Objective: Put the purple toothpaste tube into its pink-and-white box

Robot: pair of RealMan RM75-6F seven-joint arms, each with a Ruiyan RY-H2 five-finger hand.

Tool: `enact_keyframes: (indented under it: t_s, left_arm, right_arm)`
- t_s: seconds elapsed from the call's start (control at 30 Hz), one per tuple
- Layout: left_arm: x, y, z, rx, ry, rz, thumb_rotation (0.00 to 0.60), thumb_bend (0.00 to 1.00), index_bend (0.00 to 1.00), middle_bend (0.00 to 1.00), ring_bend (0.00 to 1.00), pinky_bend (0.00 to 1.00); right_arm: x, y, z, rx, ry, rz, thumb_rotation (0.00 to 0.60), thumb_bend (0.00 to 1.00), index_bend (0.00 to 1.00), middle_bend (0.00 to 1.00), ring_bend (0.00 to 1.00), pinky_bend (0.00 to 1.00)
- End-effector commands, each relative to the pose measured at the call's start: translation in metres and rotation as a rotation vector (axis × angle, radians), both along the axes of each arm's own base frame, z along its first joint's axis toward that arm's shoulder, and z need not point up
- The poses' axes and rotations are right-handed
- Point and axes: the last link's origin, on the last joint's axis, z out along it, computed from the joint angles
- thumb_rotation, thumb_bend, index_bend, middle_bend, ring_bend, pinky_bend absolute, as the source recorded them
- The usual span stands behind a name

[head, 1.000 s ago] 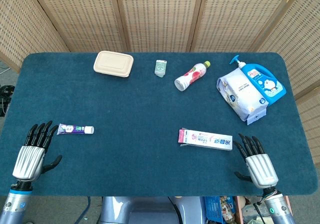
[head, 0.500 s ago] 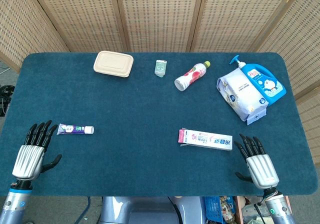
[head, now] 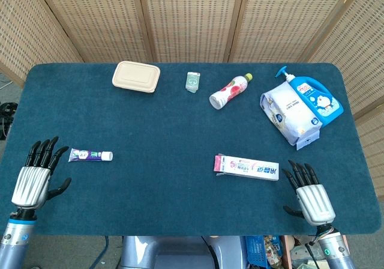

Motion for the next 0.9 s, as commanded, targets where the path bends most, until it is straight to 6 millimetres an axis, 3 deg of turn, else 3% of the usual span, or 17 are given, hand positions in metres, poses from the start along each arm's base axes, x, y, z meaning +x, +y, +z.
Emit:
enact_keyframes:
  t_s: [0.03,0.3,0.73,0.9]
  left_arm:
    - [0.000,0.017,0.009,0.006,0.028,0.028,0.600,0.28,0.18,0.00,0.00,0.00]
    - [-0.010,0.047,0.018,-0.040,0.114,0.112,0.600,0.29,0.23,0.05,0.00,0.00]
    - [-0.029,0.082,0.013,-0.102,0.243,0.237,0.600,0.29,0.27,0.07,0.00,0.00]
    - [-0.037,0.092,0.005,-0.123,0.306,0.282,0.600,0.22,0.26,0.06,0.00,0.00]
  right_arm:
    - [0.000,0.000,-0.001,0.001,0.001,-0.003,0.600,0.03,0.13,0.00,0.00,0.00]
    - [0.000,0.000,-0.003,0.005,0.007,0.000,0.600,0.03,0.13,0.00,0.00,0.00]
    - [0.000,0.000,-0.005,-0.001,0.006,0.007,0.600,0.03,0.14,0.00,0.00,0.00]
    - [0.000,0.000,-0.005,-0.004,0.007,0.008,0.600,0.03,0.14,0.00,0.00,0.00]
